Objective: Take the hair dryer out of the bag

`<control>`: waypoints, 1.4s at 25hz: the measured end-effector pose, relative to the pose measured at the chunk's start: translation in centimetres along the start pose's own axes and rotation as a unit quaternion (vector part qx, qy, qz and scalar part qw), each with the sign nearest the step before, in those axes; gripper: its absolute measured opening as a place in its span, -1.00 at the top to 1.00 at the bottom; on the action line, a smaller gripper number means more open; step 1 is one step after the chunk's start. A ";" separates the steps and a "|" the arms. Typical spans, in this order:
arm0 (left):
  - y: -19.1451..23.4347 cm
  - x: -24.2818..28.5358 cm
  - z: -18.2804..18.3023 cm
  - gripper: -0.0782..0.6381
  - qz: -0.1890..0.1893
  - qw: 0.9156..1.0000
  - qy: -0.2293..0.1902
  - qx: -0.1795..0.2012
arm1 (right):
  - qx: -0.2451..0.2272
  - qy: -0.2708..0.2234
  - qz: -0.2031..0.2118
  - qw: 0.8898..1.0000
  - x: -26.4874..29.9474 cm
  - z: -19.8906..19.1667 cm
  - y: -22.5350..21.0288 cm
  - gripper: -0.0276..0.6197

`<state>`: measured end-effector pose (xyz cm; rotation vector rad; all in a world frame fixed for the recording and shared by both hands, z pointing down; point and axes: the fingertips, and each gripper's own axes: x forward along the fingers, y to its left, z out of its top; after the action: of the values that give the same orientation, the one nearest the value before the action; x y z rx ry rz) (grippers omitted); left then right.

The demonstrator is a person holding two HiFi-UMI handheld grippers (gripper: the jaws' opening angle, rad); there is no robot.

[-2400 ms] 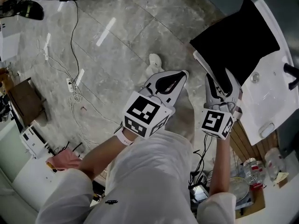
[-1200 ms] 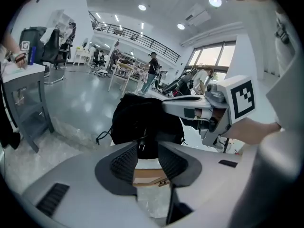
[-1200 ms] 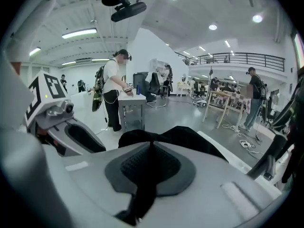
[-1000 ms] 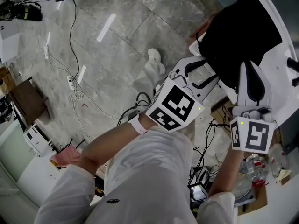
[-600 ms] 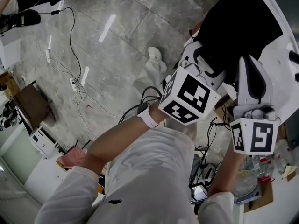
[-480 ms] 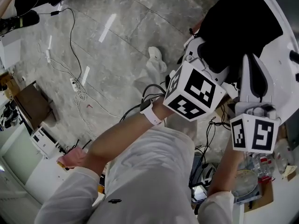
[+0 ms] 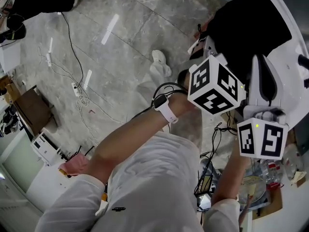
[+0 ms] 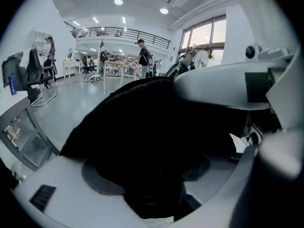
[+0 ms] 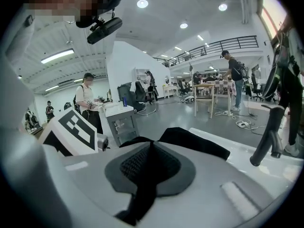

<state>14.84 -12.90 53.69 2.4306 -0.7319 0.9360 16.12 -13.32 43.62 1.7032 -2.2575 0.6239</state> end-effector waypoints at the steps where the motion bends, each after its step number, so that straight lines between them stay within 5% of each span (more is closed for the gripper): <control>1: 0.2 0.0 0.0 0.01 0.001 1.000 -0.002 0.000 | 0.002 0.002 -0.002 1.000 0.1 -0.2 -0.2 0.82; 11: 1.6 0.8 0.3 -0.06 0.042 0.998 -0.007 0.039 | 0.017 -0.005 0.000 1.000 0.3 -0.4 -2.1 0.82; 17: 1.6 3.4 -1.8 -0.12 0.025 0.995 0.077 0.051 | 0.025 0.004 0.019 1.000 0.6 -0.7 -2.3 0.82; 26: 2.6 3.6 -2.0 -0.04 0.051 0.994 0.073 0.063 | 0.047 0.009 0.031 0.998 0.6 -1.4 -2.3 0.82; 35: 2.8 2.2 -1.1 0.08 0.021 0.999 0.044 0.004 | 0.043 0.012 0.031 0.999 -0.1 -1.4 -1.4 0.82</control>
<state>14.05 -15.14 56.57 2.3726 -0.7523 1.0555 17.41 -12.87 45.03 1.6583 -2.3058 0.7611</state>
